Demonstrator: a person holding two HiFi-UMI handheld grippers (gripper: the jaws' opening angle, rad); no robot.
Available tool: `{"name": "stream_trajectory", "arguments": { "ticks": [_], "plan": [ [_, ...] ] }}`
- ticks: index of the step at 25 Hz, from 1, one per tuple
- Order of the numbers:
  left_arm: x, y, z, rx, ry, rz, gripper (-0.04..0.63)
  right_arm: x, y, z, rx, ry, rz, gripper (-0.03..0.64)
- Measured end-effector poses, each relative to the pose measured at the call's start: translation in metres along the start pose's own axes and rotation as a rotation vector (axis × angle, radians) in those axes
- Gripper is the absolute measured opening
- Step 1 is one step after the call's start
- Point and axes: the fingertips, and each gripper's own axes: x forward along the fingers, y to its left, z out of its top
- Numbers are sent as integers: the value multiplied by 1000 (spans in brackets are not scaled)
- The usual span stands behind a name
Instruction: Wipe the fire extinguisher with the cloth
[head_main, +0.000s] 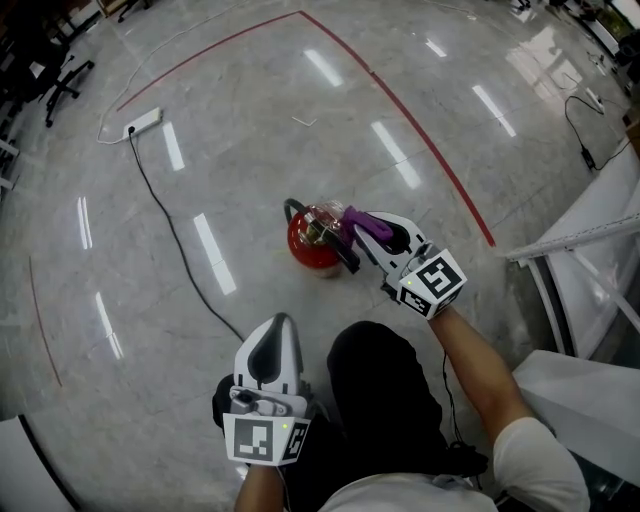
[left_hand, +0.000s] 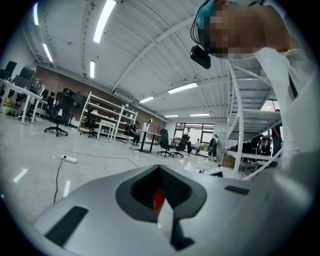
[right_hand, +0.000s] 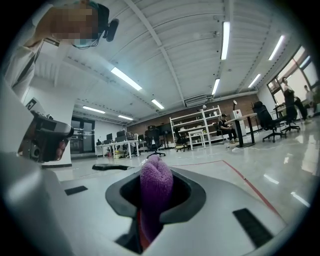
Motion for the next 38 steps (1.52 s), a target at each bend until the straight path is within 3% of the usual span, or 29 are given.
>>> {"name": "stream_trajectory", "arguments": {
  "ticks": [19, 38],
  "plan": [
    [-3, -2, -8, 12, 25, 5, 3, 10, -35, -78, 37, 73, -101, 67],
    [-15, -1, -18, -15, 39, -2, 3, 12, -41, -178, 113, 183, -171, 67]
  ]
}}
